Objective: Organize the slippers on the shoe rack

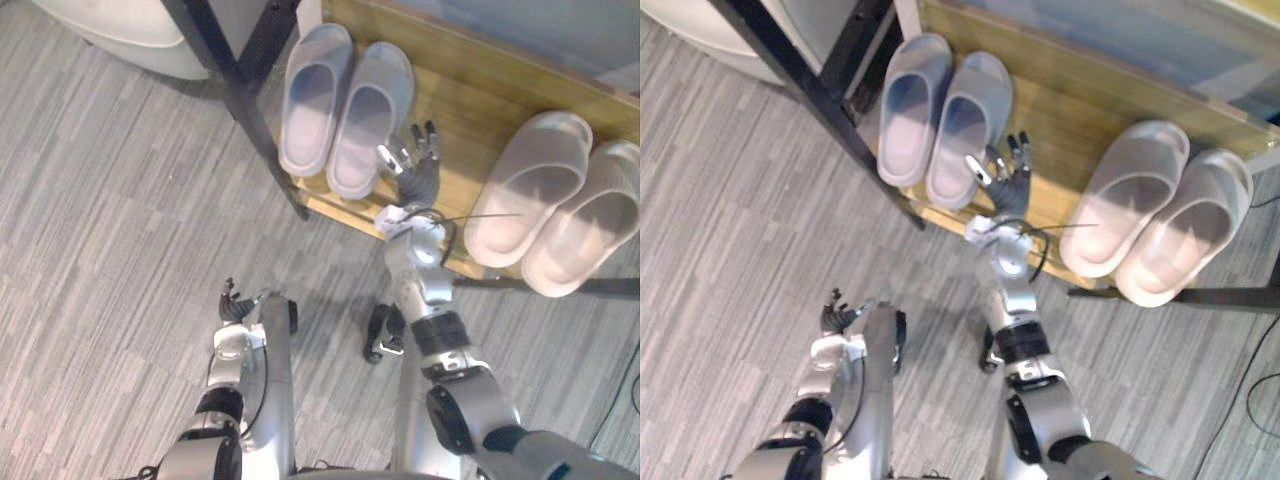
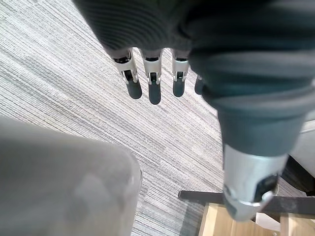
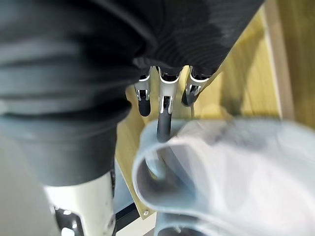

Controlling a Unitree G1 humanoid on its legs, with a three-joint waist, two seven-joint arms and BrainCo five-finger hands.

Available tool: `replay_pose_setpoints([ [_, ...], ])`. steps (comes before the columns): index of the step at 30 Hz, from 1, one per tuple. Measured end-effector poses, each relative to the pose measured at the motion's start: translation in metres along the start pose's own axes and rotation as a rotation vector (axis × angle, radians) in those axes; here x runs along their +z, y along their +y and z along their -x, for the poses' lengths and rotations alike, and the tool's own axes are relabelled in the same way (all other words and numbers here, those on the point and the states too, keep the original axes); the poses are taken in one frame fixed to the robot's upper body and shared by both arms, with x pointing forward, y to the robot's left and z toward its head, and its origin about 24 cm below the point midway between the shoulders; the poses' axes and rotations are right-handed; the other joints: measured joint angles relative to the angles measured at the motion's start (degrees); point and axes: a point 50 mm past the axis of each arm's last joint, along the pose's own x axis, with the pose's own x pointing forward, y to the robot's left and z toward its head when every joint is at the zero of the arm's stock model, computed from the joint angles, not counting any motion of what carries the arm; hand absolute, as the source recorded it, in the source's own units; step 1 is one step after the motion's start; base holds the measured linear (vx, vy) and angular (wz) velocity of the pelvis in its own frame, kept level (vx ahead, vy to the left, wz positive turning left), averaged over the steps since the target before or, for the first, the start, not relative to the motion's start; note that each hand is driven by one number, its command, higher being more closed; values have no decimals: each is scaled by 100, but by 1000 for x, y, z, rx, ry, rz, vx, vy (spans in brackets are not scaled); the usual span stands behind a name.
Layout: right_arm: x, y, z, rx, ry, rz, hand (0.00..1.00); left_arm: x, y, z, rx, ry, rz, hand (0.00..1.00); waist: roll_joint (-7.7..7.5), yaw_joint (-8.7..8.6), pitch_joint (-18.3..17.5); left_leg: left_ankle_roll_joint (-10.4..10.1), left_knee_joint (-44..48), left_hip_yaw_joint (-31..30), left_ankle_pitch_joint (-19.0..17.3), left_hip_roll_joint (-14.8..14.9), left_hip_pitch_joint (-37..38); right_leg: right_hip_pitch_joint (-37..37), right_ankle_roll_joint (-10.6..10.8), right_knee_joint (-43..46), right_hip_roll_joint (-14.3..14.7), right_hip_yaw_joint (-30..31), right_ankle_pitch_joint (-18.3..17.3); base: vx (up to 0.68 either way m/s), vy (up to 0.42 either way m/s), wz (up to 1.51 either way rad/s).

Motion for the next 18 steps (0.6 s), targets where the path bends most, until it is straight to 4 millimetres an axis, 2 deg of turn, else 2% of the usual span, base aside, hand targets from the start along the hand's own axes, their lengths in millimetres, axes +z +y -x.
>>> replay_pose_setpoints([
  [1,-2,-17,13,-13,-7,56,0,-11,4,4,-5,30,-9,0,-4,-18,1,26,-266,29,45,9,321,342,-6,-250,-3,-41,12,65,-18,2],
  [5,-4,-34,37,0,-16,155,0,-31,13,13,-2,81,-33,0,-20,-78,-10,64,-935,205,168,66,1106,1066,-6,-854,15,-68,132,105,-9,-9],
  [6,-7,-41,49,25,-5,210,0,-40,12,17,-33,106,-66,0,-29,-104,-16,88,-1341,293,281,81,1508,1443,-72,-1225,17,-93,291,75,3,-8],
  [7,-8,-43,52,33,0,217,0,-42,11,18,-41,112,-75,0,-31,-105,-19,95,-1440,319,305,85,1605,1533,-76,-1326,19,-96,322,164,27,-14],
  [8,-12,-48,65,59,21,253,0,-48,7,22,-77,124,-102,0,-36,-133,-54,136,-1897,431,452,89,2004,1903,-39,-1738,32,-98,463,157,49,-12],
  [11,-30,-66,101,95,139,326,0,-77,-8,43,-186,206,-170,0,-54,-269,-378,246,-3033,818,809,133,3021,2821,73,-2860,103,-72,878,190,101,-26],
  [12,-33,-69,107,95,160,334,0,-82,-11,47,-209,222,-179,0,-65,-274,-457,263,-3189,892,853,138,3154,2931,102,-3015,111,-59,941,146,128,-33],
  [13,-40,-79,121,94,214,367,0,-92,-18,56,-240,257,-187,0,-93,-292,-621,308,-3533,1055,954,141,3462,3190,130,-3348,123,-30,1058,116,109,-23],
  [14,-41,-81,125,92,226,377,0,-94,-19,59,-248,265,-191,0,-98,-294,-655,314,-3628,1092,986,136,3552,3262,145,-3438,124,-22,1092,133,133,-23],
  [15,-48,-90,140,77,287,398,0,-102,-24,66,-287,288,-212,0,-125,-316,-761,356,-3985,1187,1107,98,3884,3563,192,-3775,124,-2,1213,117,121,-18],
  [17,-61,-105,165,59,402,446,0,-113,-23,73,-316,320,-258,0,-175,-347,-979,398,-4578,1334,1343,27,4321,3918,243,-4295,125,47,1421,110,117,-18],
  [18,-75,-117,180,38,499,478,0,-119,-19,77,-318,343,-277,0,-196,-390,-1112,417,-4974,1399,1524,-38,4583,4130,283,-4627,126,68,1566,96,96,-11],
])
